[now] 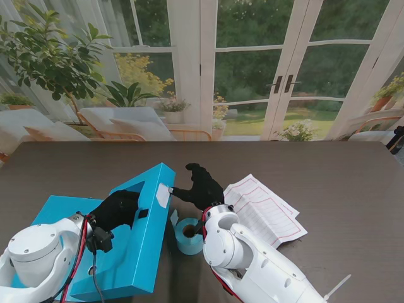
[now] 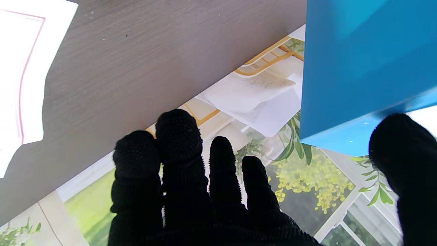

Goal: Peel a label from the label roll, stick it on the side of the file box and file the documents

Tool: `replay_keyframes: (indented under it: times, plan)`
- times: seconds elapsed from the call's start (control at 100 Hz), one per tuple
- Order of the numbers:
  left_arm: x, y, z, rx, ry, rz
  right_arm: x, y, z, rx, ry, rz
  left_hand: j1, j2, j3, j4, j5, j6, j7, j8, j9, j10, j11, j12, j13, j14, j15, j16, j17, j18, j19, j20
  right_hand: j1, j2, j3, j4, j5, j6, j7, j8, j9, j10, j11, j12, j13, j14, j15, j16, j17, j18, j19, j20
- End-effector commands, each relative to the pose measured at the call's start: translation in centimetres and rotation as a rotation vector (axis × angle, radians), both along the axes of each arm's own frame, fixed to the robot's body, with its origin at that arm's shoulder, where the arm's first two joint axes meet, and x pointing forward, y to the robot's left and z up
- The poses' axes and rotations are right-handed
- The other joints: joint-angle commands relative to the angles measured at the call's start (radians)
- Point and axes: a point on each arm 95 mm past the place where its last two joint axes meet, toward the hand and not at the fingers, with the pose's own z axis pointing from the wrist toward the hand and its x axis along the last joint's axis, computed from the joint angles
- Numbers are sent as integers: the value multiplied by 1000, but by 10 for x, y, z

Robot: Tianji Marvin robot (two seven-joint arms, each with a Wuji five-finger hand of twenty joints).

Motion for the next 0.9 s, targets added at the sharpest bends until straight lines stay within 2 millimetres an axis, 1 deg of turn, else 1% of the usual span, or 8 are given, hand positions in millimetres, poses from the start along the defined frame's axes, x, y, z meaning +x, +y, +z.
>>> replay_keyframes:
  times: [0.0, 0.16, 0.56, 0.58, 0.74, 0.89]
  plan:
    - [-1, -1, 5, -3, -8, -19, -2, 0, -2, -4, 10, 11, 11, -58, 20, 39, 6, 35, 27, 10, 42, -72, 14, 10, 20, 4, 39, 11, -8, -4, 31, 5, 10, 14, 14, 32, -42, -16, 20, -13, 12, 12, -2, -7, 8, 20, 12, -3, -179, -32, 46, 5]
    - [1, 2, 0, 9, 5, -5, -1, -2, 1, -11, 1, 7, 11, -57, 20, 39, 6, 35, 28, 11, 42, -73, 14, 12, 21, 4, 40, 11, -8, -5, 31, 6, 15, 15, 15, 33, -42, -14, 19, -15, 10, 12, -1, -7, 6, 20, 12, -4, -179, -34, 46, 4]
    - [2, 13, -27, 38, 74, 56, 10, -17, 8, -36, -19, -18, 10, -53, 21, 39, 4, 35, 29, 11, 40, -72, 14, 12, 17, 7, 40, 11, -9, -5, 30, 8, 23, 12, 21, 35, -41, -11, 21, -17, 11, 13, 0, -7, 6, 20, 12, -5, -178, -35, 48, 2]
    - [2, 14, -28, 40, 77, 58, 10, -18, 8, -37, -20, -18, 10, -53, 21, 39, 4, 35, 29, 11, 40, -73, 14, 12, 17, 7, 40, 11, -9, -5, 29, 8, 23, 12, 20, 35, -41, -11, 21, -17, 11, 13, 0, -7, 7, 13, 12, -5, -178, -35, 48, 2]
    - [2, 21, -35, 61, 99, 76, 12, -20, 8, -42, -22, -18, 9, -51, 20, 38, 3, 35, 31, 11, 39, -73, 14, 13, 16, 4, 40, 11, -10, -7, 29, 8, 25, 12, 20, 35, -42, -12, 22, -17, 11, 13, 0, -8, 7, 19, 12, -6, -178, -35, 48, 1]
    - [2, 33, -42, 85, 126, 102, 12, -23, 7, -48, -22, -15, 9, -50, 20, 39, 3, 35, 31, 9, 39, -73, 14, 13, 14, 6, 40, 11, -11, -9, 28, 8, 25, 14, 19, 36, -42, -12, 22, -18, 11, 15, 0, -8, 7, 18, 12, -6, -178, -35, 49, 1]
